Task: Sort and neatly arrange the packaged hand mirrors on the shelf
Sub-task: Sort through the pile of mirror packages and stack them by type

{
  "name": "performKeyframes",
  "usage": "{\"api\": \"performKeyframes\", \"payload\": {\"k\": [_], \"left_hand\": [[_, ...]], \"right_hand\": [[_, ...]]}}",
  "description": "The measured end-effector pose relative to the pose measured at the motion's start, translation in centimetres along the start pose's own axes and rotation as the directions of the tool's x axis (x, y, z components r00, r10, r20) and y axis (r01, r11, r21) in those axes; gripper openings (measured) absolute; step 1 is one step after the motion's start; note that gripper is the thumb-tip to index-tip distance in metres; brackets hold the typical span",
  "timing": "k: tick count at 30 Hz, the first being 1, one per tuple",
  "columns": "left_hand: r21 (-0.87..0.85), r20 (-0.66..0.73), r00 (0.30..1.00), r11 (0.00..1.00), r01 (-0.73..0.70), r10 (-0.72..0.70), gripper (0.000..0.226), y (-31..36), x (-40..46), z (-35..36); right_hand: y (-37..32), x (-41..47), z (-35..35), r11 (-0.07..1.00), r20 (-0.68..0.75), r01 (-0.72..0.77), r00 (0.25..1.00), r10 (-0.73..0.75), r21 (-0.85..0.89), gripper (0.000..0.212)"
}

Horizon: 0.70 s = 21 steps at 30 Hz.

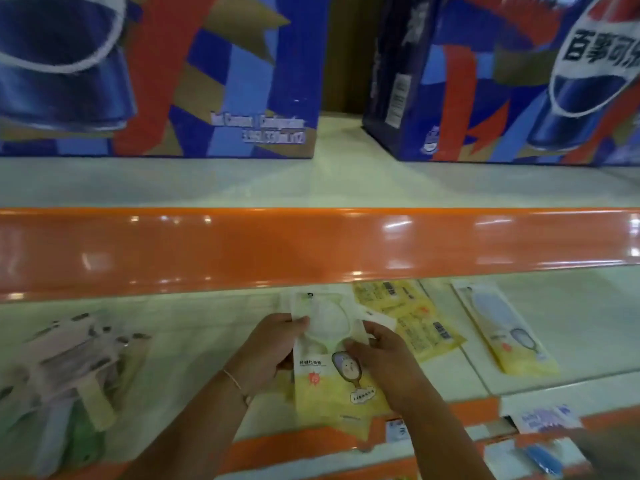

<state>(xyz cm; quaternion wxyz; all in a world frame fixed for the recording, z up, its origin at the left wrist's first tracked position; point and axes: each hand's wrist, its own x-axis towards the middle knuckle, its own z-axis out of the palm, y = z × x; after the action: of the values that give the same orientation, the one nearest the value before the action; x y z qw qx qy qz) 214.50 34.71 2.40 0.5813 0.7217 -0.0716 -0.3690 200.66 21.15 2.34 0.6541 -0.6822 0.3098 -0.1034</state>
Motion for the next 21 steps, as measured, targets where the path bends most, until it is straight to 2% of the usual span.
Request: {"api": "performKeyframes", "payload": {"k": [4, 7, 10, 13, 18, 21], "left_hand": [[0.127, -0.076, 0.993, 0.989, -0.078, 0.088, 0.033, 1.4, 0.9, 6.1], [0.211, -0.097, 0.981, 0.967, -0.146, 0.169, 0.038, 2.2, 1.7, 10.6], [0.263, -0.102, 0.974, 0.950, -0.167, 0.200, 0.040, 2.6, 1.8, 14.9], [0.286, -0.066, 0.984, 0.948, -0.141, 0.166, 0.035, 2.6, 1.9, 18.5], [0.355, 0.001, 0.985, 0.921, -0.161, 0.172, 0.029, 2.5, 2.5, 23.5], [0.319, 0.058, 0.991, 0.939, -0.132, 0.120, 0.013, 3.0, 2.2, 25.7]], "right_hand": [[-0.2, 1.2, -6.2, 0.999, 0.018, 0.038, 0.999, -0.038, 0.031, 0.030], [0.4, 2.3, -10.3, 1.000, -0.017, 0.030, 0.999, -0.030, -0.004, 0.053], [1.5, 3.2, -14.1, 0.997, -0.048, 0.033, 0.998, -0.037, -0.072, 0.047], [2.5, 3.5, -17.4, 0.992, -0.093, 0.013, 0.995, -0.024, -0.123, 0.041], [4.3, 3.7, -22.2, 0.992, -0.223, -0.027, 0.975, -0.002, -0.126, 0.039], [4.6, 4.0, -24.9, 0.993, -0.295, -0.051, 0.955, 0.018, -0.105, 0.030]]}}
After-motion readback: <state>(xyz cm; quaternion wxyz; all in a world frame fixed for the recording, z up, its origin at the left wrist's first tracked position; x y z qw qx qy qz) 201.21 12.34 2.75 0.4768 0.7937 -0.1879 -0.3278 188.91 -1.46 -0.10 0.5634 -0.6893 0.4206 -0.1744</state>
